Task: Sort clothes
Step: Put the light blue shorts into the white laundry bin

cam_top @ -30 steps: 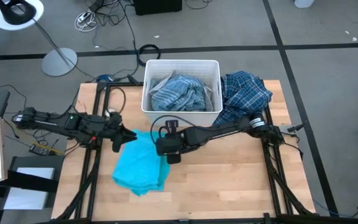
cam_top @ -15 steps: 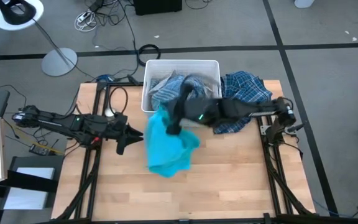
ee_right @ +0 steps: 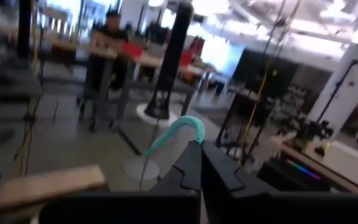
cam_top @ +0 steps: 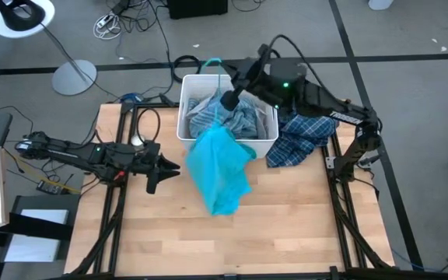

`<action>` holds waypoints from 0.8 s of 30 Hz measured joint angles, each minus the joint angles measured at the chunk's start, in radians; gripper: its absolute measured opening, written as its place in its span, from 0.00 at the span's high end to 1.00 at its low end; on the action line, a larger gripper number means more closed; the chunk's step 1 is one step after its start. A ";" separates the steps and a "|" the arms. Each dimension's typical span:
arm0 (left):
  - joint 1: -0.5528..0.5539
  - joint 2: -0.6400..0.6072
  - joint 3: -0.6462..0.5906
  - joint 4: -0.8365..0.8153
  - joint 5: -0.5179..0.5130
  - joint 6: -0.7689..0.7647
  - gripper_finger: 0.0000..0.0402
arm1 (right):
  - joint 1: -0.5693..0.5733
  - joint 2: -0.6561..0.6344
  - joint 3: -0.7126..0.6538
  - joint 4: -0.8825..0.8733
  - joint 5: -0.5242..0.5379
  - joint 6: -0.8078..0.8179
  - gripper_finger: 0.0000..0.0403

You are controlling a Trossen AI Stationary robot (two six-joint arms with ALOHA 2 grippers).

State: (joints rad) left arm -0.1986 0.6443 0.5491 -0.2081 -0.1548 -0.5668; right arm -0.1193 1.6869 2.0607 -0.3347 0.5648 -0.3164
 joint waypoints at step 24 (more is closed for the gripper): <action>0.000 0.011 0.000 -0.003 -0.017 0.040 0.67 | -0.113 -0.017 0.000 -1.088 -0.340 0.554 0.66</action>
State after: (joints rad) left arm -0.1986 0.6548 0.5491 -0.2110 -0.1719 -0.5270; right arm -0.2320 1.6697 2.0605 -1.4228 0.2248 0.2372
